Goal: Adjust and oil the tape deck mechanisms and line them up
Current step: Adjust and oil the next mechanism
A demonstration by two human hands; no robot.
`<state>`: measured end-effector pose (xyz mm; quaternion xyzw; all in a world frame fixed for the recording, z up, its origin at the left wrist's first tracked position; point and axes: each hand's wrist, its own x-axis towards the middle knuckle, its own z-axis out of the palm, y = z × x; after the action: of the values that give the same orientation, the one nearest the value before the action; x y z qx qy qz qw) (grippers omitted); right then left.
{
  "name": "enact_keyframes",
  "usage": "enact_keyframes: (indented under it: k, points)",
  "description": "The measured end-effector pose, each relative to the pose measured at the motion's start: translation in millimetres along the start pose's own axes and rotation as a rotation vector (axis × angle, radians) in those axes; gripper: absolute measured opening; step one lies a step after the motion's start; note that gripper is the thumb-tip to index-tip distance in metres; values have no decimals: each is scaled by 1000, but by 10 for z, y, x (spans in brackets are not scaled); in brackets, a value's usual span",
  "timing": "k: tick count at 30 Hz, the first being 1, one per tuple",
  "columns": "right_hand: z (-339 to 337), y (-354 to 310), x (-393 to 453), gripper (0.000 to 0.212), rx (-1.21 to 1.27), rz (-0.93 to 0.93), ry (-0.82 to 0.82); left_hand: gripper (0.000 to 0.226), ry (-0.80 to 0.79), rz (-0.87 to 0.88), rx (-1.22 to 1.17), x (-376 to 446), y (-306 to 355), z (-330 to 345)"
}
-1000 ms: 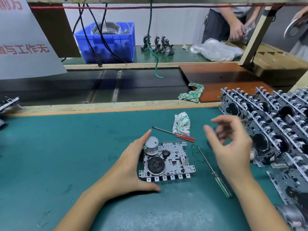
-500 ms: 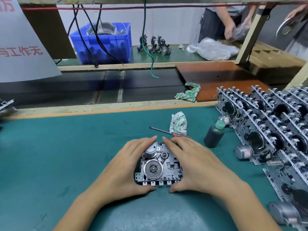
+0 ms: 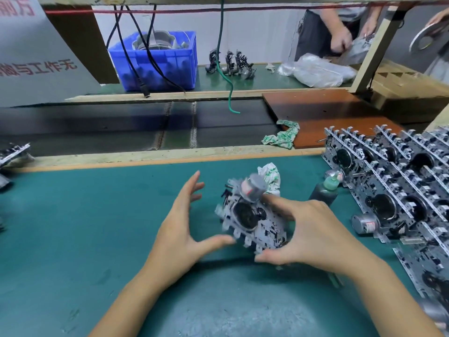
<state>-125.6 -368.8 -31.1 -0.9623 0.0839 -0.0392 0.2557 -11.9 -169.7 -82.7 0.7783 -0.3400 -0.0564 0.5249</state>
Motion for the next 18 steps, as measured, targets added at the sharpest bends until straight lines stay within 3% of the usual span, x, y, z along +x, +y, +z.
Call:
enact_keyframes:
  k: [2, 4, 6, 8, 9, 11, 12, 15, 18]
  points:
    - [14, -49, -41, 75, 533, 31, -30, 89, -87, -197, -339, -2, 36, -7]
    - [86, -140, -73, 67, 1040, -22, -246, 102, -333, -380, -720, -14, 110, 28]
    - [221, -267, -126, 64, 1344, -76, -475, 97, -486, -384, -967, -101, 206, 106]
    - [366, -345, -157, 91, 1546, 59, -620, 94, -529, -381, -1119, -163, 324, 140]
    - [437, -348, -169, 106, 1634, 173, -612, 97, -619, -438, -1196, -163, 290, 215]
    - [535, -344, -164, 90, 1538, 235, -500, 97, -642, -505, -1270, -148, 202, 249]
    - [533, -332, -135, 79, 1386, 174, -450, 98, -608, -501, -1315, -133, 166, 223]
    - [418, -223, -57, 29, 915, 77, -68, 100, -447, -521, -1439, -85, 140, 168]
    - [320, 43, -24, 36, 215, 161, 306, 96, -326, -586, -1418, -54, 48, 201]
